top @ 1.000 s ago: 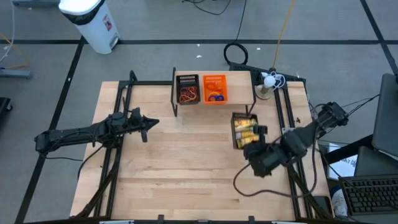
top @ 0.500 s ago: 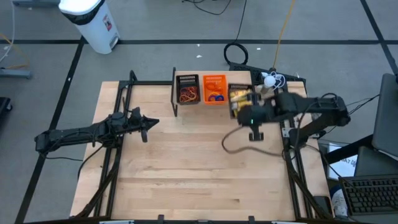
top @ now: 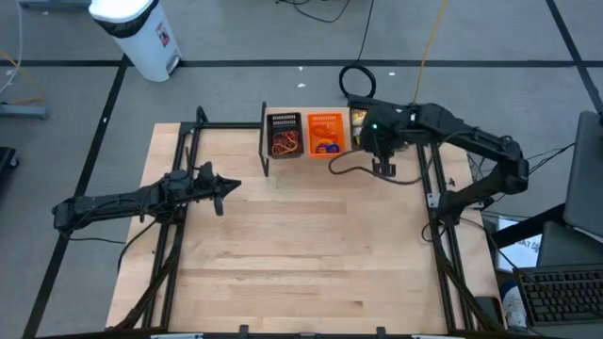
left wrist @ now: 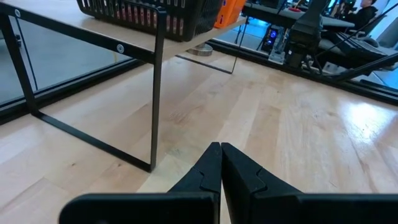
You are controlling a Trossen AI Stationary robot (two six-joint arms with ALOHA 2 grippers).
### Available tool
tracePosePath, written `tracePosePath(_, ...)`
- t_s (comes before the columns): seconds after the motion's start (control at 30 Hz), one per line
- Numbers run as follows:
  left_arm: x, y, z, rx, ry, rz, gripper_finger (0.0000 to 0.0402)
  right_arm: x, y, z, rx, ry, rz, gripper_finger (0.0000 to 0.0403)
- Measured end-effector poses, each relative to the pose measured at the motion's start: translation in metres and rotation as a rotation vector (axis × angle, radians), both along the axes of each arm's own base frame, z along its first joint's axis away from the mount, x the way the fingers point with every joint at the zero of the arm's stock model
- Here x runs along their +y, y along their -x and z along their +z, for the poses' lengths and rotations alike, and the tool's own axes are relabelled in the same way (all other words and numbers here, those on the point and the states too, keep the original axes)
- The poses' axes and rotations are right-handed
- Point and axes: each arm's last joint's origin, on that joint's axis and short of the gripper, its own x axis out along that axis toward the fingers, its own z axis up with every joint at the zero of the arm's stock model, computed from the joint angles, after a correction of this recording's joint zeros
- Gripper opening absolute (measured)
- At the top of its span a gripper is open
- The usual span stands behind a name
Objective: Pick & Place Office Desk Supplies
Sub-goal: Put the black bin on the shelf
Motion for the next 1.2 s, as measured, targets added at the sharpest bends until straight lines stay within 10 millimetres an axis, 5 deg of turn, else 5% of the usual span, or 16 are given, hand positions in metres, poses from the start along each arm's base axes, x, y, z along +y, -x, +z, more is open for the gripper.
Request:
tracePosePath(0.27,0.0,0.0,0.0,0.003,-0.009,-0.002,0.0005,-0.028,0.0,-0.044,0.065,-0.027,-0.031,0.0)
tracePosePath(0.53,0.0,0.0,0.0,0.003,-0.009,-0.002,0.0005,-0.033,-0.004,-0.074,0.038,-0.082,-0.005,0.0)
tracePosePath(0.93,0.0,0.0,0.0,0.002,-0.01,-0.001,0.0005,-0.034,-0.005,-0.077,0.028,-0.094,-0.038,0.0003)
tracePosePath(1.2,0.0,0.0,0.0,0.002,-0.009,-0.001,0.0005,-0.035,-0.006,-0.079,0.031,-0.107,-0.059,0.0074)
